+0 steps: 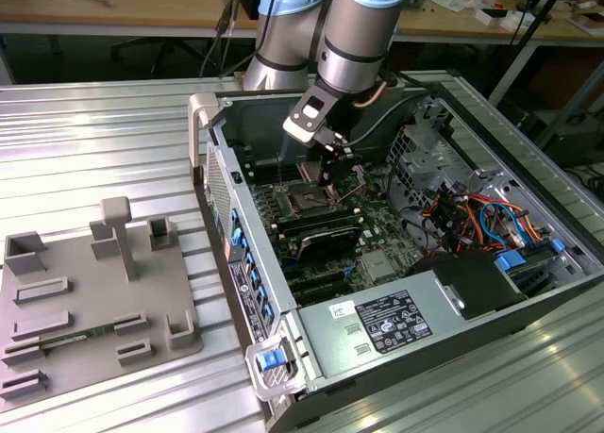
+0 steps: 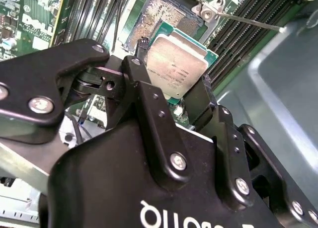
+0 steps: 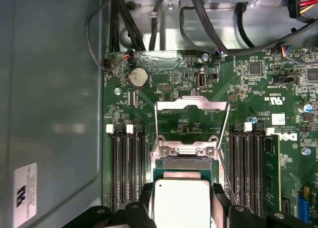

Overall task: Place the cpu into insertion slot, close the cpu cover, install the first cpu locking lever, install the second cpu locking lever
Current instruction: 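Place the cpu into insertion slot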

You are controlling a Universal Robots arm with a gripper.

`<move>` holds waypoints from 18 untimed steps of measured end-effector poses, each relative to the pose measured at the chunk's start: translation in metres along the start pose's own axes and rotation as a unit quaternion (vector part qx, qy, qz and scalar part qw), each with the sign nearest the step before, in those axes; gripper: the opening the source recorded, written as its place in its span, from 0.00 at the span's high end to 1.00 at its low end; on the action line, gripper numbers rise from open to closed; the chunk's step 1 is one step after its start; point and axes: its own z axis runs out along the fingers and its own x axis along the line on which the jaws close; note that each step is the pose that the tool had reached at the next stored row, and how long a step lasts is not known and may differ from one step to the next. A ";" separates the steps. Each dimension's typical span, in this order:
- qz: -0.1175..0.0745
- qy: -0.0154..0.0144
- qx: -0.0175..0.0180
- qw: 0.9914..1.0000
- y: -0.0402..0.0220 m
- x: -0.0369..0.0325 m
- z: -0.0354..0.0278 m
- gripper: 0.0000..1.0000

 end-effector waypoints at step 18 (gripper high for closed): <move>-0.016 0.001 0.004 1.000 -0.0028 -0.0056 0.0285 0.45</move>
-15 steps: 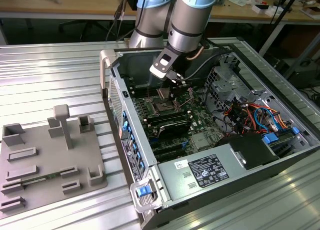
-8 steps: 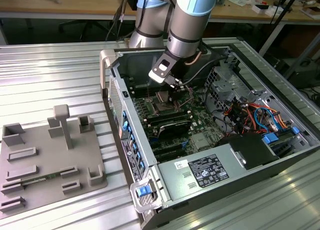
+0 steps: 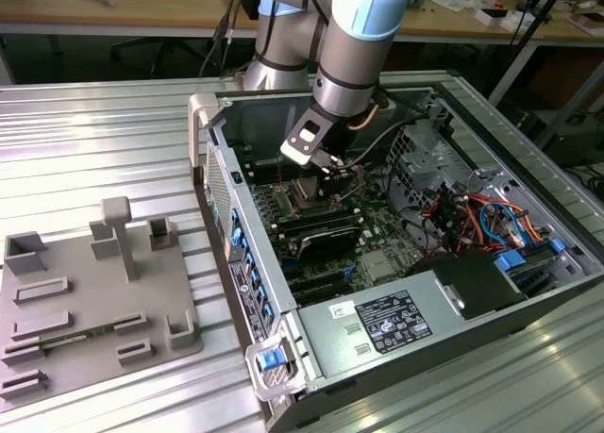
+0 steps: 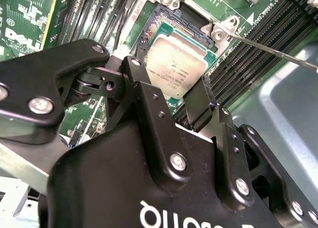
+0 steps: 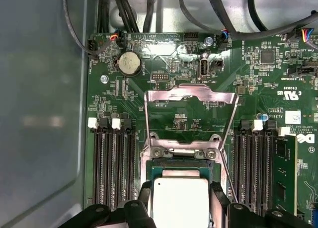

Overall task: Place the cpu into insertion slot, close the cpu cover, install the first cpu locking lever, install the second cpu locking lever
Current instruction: 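Place the cpu into insertion slot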

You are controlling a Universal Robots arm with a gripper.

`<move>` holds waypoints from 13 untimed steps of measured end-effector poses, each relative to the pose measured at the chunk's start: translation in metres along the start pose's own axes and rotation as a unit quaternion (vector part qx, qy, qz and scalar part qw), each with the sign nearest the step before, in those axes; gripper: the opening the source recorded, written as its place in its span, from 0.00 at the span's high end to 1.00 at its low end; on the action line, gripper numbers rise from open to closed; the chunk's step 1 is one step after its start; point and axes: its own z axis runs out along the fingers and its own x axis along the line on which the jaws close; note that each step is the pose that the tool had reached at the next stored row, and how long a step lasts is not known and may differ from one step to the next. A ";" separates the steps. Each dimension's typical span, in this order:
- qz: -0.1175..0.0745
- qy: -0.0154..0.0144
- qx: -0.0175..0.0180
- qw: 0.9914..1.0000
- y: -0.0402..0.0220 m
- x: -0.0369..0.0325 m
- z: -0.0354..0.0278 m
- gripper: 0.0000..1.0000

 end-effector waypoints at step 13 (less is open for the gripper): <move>0.000 0.000 0.000 1.000 -0.0001 -0.0007 0.0002 0.45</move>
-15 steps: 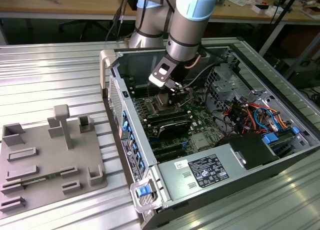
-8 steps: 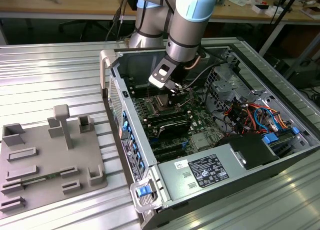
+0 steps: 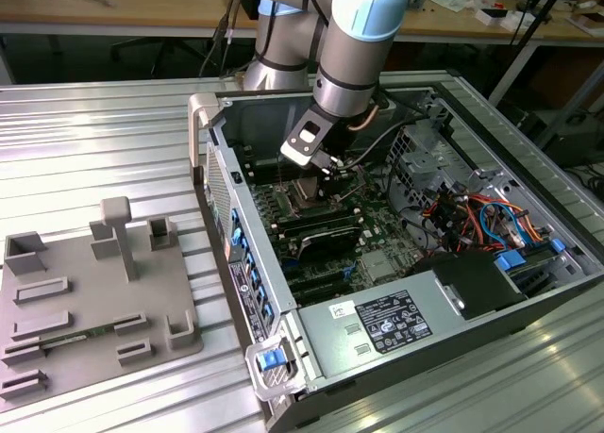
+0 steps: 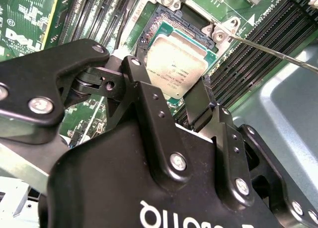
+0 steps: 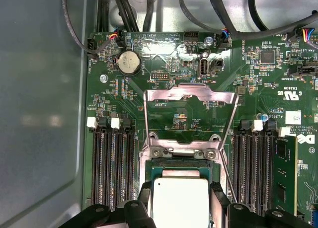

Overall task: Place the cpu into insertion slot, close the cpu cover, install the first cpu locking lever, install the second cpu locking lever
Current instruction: 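Place the cpu into insertion slot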

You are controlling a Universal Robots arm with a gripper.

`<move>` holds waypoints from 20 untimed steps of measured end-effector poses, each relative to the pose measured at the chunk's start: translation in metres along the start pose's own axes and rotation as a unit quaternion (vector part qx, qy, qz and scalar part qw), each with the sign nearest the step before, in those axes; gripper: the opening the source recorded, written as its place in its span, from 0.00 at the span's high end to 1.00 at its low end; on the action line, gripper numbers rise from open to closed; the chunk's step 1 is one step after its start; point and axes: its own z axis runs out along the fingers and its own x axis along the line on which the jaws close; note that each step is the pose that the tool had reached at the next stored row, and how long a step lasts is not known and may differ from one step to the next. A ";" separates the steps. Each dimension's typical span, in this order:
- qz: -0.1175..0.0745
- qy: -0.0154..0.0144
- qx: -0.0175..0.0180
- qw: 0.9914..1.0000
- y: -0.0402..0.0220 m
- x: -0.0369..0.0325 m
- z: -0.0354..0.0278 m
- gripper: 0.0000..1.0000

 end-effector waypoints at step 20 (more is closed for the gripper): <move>0.007 -0.001 0.003 1.000 -0.0020 -0.0002 0.0147 0.45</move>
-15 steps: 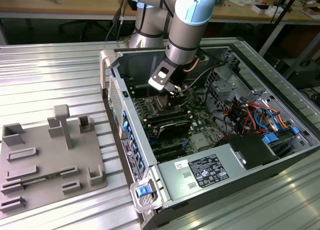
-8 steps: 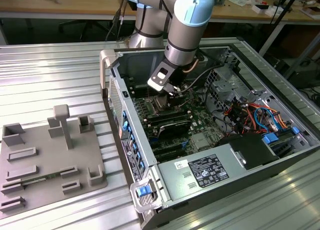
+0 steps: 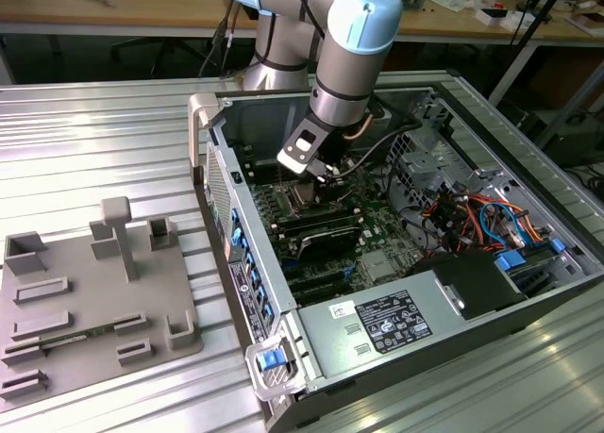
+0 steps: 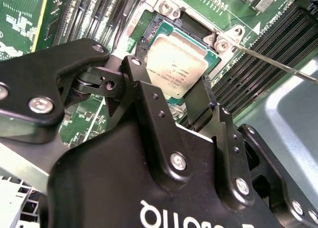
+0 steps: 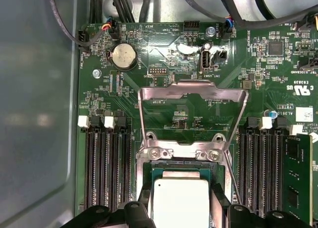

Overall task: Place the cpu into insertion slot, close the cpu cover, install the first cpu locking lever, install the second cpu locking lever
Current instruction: 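Place the cpu into insertion slot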

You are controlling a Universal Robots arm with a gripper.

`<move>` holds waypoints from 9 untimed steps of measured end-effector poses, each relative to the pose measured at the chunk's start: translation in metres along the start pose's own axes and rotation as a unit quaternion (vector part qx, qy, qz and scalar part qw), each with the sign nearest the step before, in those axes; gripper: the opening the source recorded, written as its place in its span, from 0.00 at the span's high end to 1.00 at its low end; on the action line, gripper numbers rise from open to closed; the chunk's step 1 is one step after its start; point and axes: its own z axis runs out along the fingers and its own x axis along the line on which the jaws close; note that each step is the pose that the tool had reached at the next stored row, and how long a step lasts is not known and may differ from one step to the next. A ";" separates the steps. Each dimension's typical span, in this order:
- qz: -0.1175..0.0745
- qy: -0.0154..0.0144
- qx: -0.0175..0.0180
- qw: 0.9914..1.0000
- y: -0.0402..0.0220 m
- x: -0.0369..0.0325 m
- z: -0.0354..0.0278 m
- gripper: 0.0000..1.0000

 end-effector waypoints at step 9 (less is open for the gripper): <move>0.004 -0.001 0.000 1.000 0.0003 0.0000 0.0000 0.45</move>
